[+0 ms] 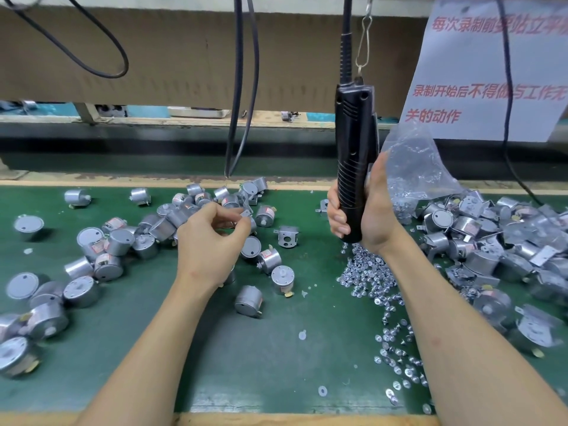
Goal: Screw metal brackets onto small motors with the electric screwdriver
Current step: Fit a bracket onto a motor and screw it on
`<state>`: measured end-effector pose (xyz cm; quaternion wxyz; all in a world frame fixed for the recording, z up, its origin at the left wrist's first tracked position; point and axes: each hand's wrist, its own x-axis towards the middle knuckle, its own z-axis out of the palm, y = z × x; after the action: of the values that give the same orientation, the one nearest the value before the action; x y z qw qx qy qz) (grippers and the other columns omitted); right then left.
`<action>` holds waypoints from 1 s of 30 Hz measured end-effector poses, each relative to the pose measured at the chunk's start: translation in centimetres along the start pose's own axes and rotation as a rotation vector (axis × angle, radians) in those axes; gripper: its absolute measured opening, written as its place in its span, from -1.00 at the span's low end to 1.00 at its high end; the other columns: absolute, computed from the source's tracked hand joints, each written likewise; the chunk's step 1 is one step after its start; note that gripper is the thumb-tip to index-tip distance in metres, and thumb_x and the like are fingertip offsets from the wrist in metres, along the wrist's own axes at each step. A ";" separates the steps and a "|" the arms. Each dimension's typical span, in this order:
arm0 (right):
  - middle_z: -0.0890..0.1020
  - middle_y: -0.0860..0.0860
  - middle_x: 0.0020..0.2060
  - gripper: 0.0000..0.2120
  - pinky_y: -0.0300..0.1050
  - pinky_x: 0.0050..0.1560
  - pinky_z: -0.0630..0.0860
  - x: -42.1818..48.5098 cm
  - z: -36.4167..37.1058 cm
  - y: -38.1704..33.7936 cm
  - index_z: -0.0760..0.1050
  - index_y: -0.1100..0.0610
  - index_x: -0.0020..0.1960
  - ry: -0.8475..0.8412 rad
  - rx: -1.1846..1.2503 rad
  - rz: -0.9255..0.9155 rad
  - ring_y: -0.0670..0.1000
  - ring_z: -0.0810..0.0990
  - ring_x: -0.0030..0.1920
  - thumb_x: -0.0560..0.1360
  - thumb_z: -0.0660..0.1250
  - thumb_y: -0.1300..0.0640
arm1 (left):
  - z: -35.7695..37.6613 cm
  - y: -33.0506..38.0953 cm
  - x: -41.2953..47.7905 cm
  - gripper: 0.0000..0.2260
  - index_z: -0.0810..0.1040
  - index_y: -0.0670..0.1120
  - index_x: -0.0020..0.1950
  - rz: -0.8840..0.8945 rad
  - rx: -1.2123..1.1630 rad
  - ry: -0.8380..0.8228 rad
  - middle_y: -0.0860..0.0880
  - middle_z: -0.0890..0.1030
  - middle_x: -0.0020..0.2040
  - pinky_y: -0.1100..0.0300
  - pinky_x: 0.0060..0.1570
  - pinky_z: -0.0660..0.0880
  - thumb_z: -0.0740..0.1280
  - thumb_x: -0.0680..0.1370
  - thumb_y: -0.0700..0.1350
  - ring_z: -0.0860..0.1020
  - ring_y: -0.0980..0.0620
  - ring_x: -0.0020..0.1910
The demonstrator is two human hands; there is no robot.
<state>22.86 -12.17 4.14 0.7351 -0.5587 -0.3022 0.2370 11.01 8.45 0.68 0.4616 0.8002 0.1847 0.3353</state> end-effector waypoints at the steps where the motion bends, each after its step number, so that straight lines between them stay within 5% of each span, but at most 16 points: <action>1: 0.39 0.00 -0.55 -0.16 -0.23 -0.49 0.36 0.0 0.0 0.0 0.40 0.10 -0.41 -0.002 0.006 -0.003 -0.03 0.30 -0.61 0.13 0.14 -0.73 | 0.0 0.0 0.0 -0.90 0.59 0.04 -0.23 0.001 0.000 -0.011 0.26 0.67 -0.19 0.28 -0.09 0.52 0.48 0.45 -0.08 0.62 0.29 -0.14; 9: 0.39 -0.01 -0.55 -0.18 -0.24 -0.49 0.36 0.1 0.4 0.2 0.41 0.08 -0.40 -0.004 0.015 -0.021 -0.03 0.31 -0.60 0.14 0.13 -0.73 | 0.1 -0.1 -0.1 -0.83 0.59 0.05 -0.17 0.045 0.010 -0.072 0.29 0.62 -0.03 0.47 -0.20 0.46 0.57 0.39 -0.05 0.58 0.34 -0.12; 24: 0.40 0.00 -0.55 -0.17 -0.23 -0.50 0.37 0.0 0.4 0.3 0.40 0.10 -0.40 -0.005 -0.008 -0.007 -0.03 0.31 -0.60 0.14 0.13 -0.73 | 0.1 -0.3 -0.3 -0.72 0.54 0.18 0.03 0.167 0.031 -0.142 0.26 0.60 0.07 0.30 -0.07 0.40 0.54 0.42 -0.06 0.54 0.24 0.05; 30: 0.40 0.00 -0.54 -0.18 -0.23 -0.49 0.36 -0.2 0.6 -0.1 0.41 0.10 -0.37 0.010 0.012 -0.046 -0.03 0.31 -0.59 0.16 0.14 -0.72 | -0.6 0.2 -0.4 -0.58 0.55 0.18 0.26 0.223 0.052 -0.237 0.22 0.56 0.16 0.41 -0.03 0.37 0.50 0.45 -0.12 0.51 0.27 0.10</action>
<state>22.34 -11.95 4.34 0.7453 -0.5482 -0.3099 0.2191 10.29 8.47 0.91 0.4193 0.8613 0.0474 0.2830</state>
